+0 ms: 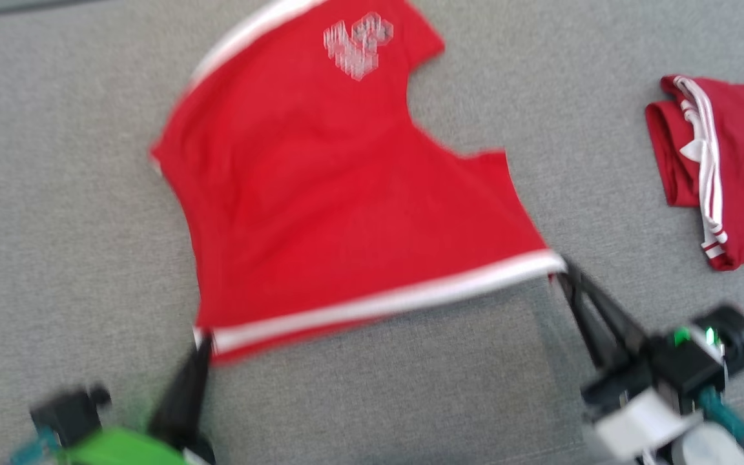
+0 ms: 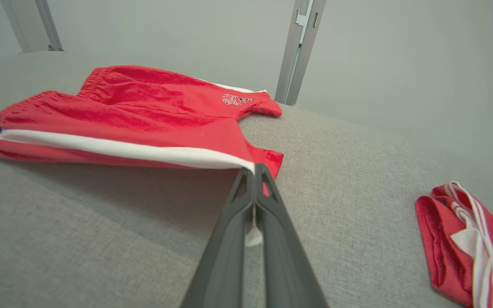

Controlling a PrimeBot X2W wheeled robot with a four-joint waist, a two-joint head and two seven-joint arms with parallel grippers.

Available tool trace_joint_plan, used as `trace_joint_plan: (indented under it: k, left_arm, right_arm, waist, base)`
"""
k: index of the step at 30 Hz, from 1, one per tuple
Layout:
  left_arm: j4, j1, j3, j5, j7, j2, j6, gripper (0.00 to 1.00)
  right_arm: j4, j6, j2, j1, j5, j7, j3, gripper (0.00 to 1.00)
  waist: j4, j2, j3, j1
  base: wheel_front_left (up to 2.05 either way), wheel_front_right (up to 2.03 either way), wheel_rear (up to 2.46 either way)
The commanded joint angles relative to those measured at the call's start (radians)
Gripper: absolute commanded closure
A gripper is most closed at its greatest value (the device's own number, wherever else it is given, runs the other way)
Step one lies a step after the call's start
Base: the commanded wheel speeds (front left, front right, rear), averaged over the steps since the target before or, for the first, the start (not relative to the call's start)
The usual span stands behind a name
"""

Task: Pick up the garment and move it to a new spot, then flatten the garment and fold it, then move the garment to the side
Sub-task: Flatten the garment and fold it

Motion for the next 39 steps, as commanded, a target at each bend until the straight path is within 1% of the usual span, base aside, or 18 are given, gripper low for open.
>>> trace_joint_plan:
  k: [1, 2, 3, 5, 6, 8, 9, 11, 13, 14, 16, 18, 22, 25, 26, 30, 34, 39]
  left_arm:
    - [-0.028, 0.103, -0.002, -0.018, -0.008, -0.005, 0.037, 1.0]
    - [-0.06, 0.151, 0.0, -0.021, -0.012, -0.007, 0.057, 1.0]
    - [-0.135, 0.244, 0.012, -0.033, -0.019, -0.019, 0.093, 1.0]
    - [-0.202, 0.319, 0.011, -0.051, -0.017, -0.02, 0.104, 1.0]
    - [-0.233, 0.343, 0.001, -0.052, -0.005, -0.005, 0.109, 1.0]
    - [-0.293, 0.363, -0.005, -0.07, 0.02, 0.006, 0.12, 1.0]
    - [-0.322, 0.36, -0.004, -0.077, 0.032, 0.012, 0.123, 1.0]
    - [-0.363, 0.344, 0.006, -0.127, 0.055, -0.006, 0.125, 1.0]
    - [-0.403, 0.303, 0.024, -0.164, 0.088, -0.003, 0.132, 1.0]
    - [-0.423, 0.275, 0.035, -0.184, 0.104, -0.007, 0.134, 1.0]
    - [-0.456, 0.218, 0.059, -0.224, 0.128, -0.022, 0.145, 1.0]
    - [-0.464, 0.161, 0.084, -0.275, 0.149, -0.044, 0.158, 1.0]
    - [-0.435, 0.011, 0.116, -0.329, 0.197, -0.076, 0.198, 1.0]
    - [-0.38, -0.099, 0.122, -0.312, 0.224, -0.081, 0.225, 1.0]
    - [-0.355, -0.136, 0.121, -0.299, 0.227, -0.081, 0.231, 1.0]
    - [-0.26, -0.258, 0.099, -0.274, 0.247, -0.112, 0.241, 1.0]
    - [-0.17, -0.347, 0.083, -0.245, 0.251, -0.135, 0.246, 1.0]
    - [-0.085, -0.417, 0.08, -0.25, 0.251, -0.163, 0.222, 1.0]
  right_arm:
    - [-0.022, -0.002, -0.013, 0.083, -0.011, -0.004, -0.012, 1.0]
    - [-0.038, -0.002, -0.015, 0.133, -0.015, -0.004, -0.017, 1.0]
    - [-0.075, -0.002, -0.013, 0.239, -0.024, -0.004, -0.045, 1.0]
    - [-0.112, -0.002, -0.005, 0.324, -0.027, -0.004, -0.085, 1.0]
    - [-0.131, -0.002, 0.001, 0.354, -0.026, -0.004, -0.103, 1.0]
    - [-0.153, -0.002, -0.007, 0.375, -0.022, -0.004, -0.126, 1.0]
    - [-0.155, -0.002, -0.021, 0.366, -0.024, -0.004, -0.132, 1.0]
    - [-0.147, -0.002, -0.037, 0.322, -0.009, -0.004, -0.126, 1.0]
    - [-0.142, -0.002, -0.061, 0.243, 0.033, -0.004, -0.094, 1.0]
    - [-0.132, -0.002, -0.093, 0.194, 0.032, 0.005, -0.08, 1.0]
    - [-0.114, -0.002, -0.119, 0.08, 0.055, 0.025, -0.037, 1.0]
    - [-0.081, -0.001, -0.168, -0.033, 0.068, 0.056, 0.017, 1.0]
    - [-0.005, -0.002, -0.228, -0.275, 0.136, 0.119, 0.108, 1.0]
    - [0.084, -0.002, -0.259, -0.434, 0.175, 0.159, 0.178, 1.0]
    - [0.114, -0.002, -0.26, -0.484, 0.192, 0.164, 0.197, 1.0]
    - [0.24, -0.002, -0.255, -0.645, 0.234, 0.187, 0.279, 1.0]
    - [0.346, -0.002, -0.24, -0.78, 0.272, 0.179, 0.351, 1.0]
    - [0.457, -0.002, -0.223, -0.911, 0.298, 0.18, 0.421, 1.0]
  waist:
    - [0.024, 0.0, -0.151, 0.0001]
    - [0.028, 0.0, -0.162, 0.0001]
    - [0.046, 0.0, -0.177, 0.0001]
    - [0.071, 0.0, -0.186, 0.0001]
    - [0.082, 0.0, -0.187, 0.0001]
    - [0.094, 0.0, -0.178, 0.0001]
    - [0.1, 0.0, -0.17, 0.0001]
    - [0.113, 0.0, -0.147, 0.0001]
    - [0.126, 0.0, -0.103, 0.0001]
    - [0.134, 0.0, -0.07, 0.0001]
    - [0.154, 0.0, -0.007, 0.0001]
    - [0.175, 0.0, 0.033, 0.0001]
    - [0.218, 0.0, 0.106, 0.0001]
    - [0.245, 0.0, 0.138, 0.0001]
    - [0.252, 0.0, 0.145, 0.0001]
    - [0.271, 0.0, 0.163, 0.0001]
    - [0.278, 0.0, 0.172, 0.0001]
    - [0.28, 0.0, 0.183, 0.0001]
  base:
    - [0.0, 0.0, 0.0]
    - [0.0, 0.0, 0.0]
    - [0.0, 0.0, 0.0]
    - [0.0, 0.0, 0.0]
    - [0.0, 0.0, 0.0]
    - [0.0, 0.0, 0.0]
    - [0.0, 0.0, 0.0]
    - [0.0, 0.0, 0.0]
    - [0.0, 0.0, 0.0]
    - [0.0, 0.0, 0.0]
    - [0.0, 0.0, 0.0]
    - [0.0, 0.0, 0.0]
    - [0.0, 0.0, 0.0]
    - [0.0, 0.0, 0.0]
    - [0.0, 0.0, 0.0]
    - [0.0, 0.0, 0.0]
    - [0.0, 0.0, 0.0]
    - [0.0, 0.0, 0.0]
